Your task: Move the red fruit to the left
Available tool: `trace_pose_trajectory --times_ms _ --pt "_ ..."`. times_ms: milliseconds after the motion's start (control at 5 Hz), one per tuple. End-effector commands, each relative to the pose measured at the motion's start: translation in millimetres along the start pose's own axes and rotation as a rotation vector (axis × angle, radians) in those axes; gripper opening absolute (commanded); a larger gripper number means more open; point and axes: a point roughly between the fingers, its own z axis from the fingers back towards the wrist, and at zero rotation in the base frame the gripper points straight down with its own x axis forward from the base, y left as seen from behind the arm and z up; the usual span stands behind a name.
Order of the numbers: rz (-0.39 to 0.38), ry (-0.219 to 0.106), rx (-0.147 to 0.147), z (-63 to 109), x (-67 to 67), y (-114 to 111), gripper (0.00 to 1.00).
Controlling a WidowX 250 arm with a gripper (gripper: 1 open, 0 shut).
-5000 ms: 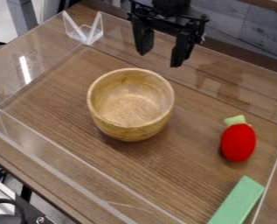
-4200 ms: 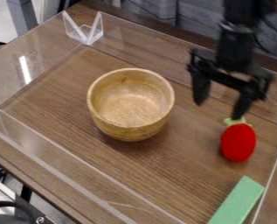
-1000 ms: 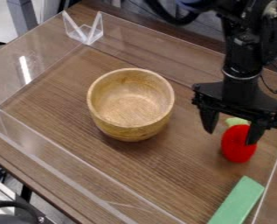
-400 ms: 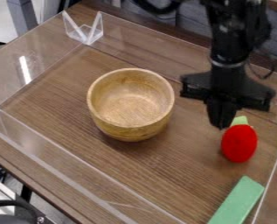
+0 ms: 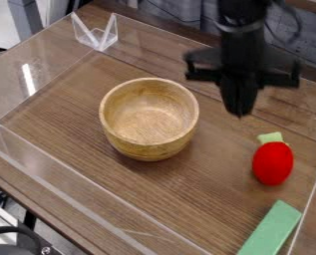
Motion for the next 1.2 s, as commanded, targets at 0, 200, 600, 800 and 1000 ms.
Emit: trace_pose_trajectory --times_ms 0,200,600,800,1000 --pt "-0.014 -0.008 0.000 -0.9 -10.0 -0.8 1.00" --pt "-0.079 0.015 -0.006 -2.3 -13.2 -13.4 0.00" --pt "-0.191 0.033 -0.035 18.8 -11.4 -25.1 0.00" --pt "-0.221 0.048 -0.036 16.5 -12.4 -31.5 0.00" --pt "-0.249 0.059 -0.039 17.2 -12.4 -37.3 0.00"
